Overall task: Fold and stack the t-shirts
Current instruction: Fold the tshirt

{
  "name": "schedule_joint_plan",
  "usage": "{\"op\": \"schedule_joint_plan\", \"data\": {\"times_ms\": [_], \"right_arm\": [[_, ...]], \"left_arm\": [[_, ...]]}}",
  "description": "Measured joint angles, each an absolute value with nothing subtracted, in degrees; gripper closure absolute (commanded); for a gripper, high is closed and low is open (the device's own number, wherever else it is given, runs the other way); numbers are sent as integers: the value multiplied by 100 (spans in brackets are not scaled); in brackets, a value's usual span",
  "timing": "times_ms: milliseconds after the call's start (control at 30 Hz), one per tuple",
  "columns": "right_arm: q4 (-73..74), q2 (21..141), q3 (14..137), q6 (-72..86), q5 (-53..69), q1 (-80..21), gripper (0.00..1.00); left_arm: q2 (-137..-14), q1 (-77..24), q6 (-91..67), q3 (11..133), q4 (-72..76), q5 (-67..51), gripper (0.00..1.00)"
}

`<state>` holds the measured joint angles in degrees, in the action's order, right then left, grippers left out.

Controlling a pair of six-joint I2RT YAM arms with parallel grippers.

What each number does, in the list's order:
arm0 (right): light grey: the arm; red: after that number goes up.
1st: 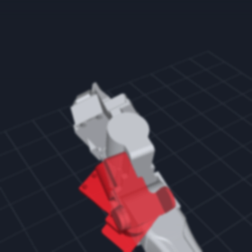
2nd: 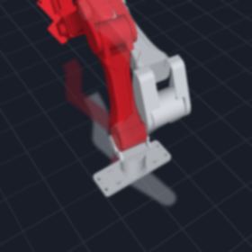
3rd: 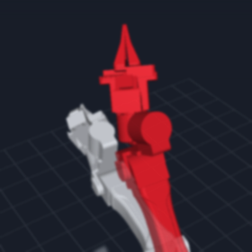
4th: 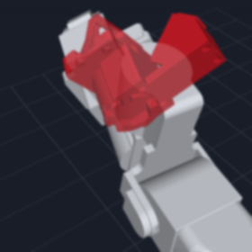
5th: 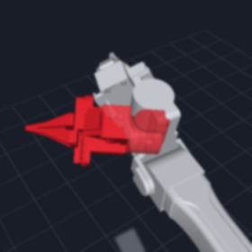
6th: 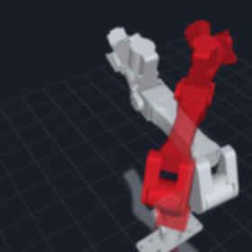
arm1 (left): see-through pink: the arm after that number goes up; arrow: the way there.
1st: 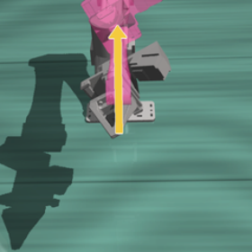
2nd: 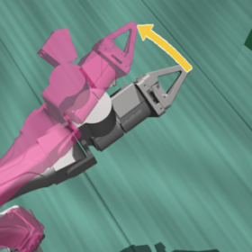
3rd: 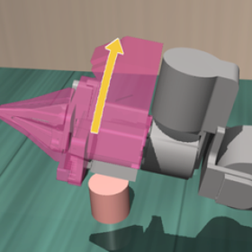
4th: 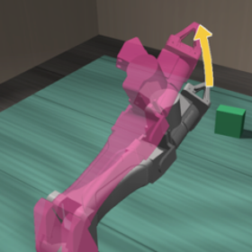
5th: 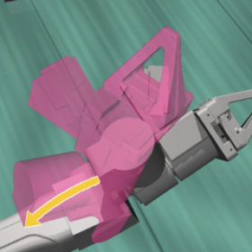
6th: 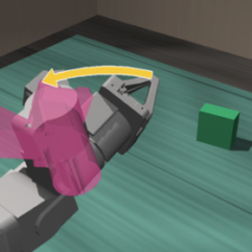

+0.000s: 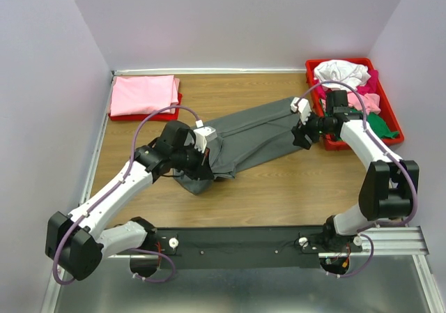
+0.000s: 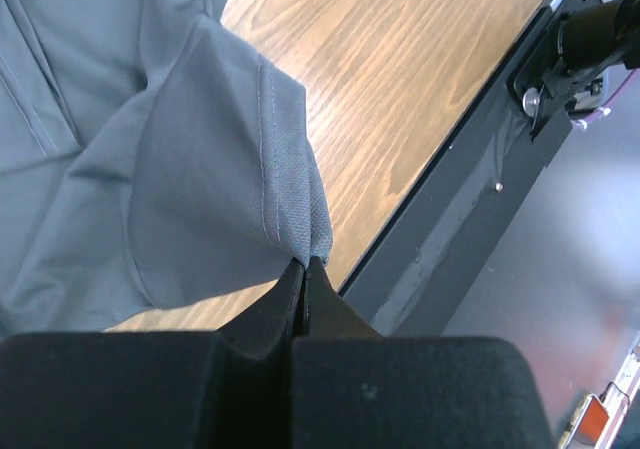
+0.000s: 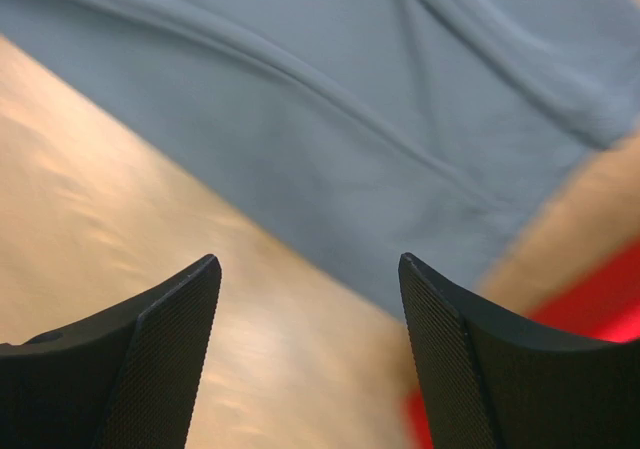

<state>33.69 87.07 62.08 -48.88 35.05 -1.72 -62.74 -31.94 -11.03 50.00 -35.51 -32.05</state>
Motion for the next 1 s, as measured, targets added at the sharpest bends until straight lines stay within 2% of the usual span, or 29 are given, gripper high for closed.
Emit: {"op": "schedule_joint_plan", "data": {"times_ms": [233,400,667,1000], "right_arm": [[3483,9461,6600,-7081,2641,-108,20],[4097,10578,7789,-8305,2565,-40,21],[5135,11784,9448,-9150,2504,-38,23],[5677,12344,9802,-9308,2464,-38,26]], "left_arm": [[-6274,-3194,-1160,4978,-3463,-3216,100],[-6274,-3194,-1192,4978,-3389,-3221,100],[-6265,-3194,-1208,4978,-3345,-3267,100],[-6106,-3194,-1223,4915,-3319,-3323,100]]}}
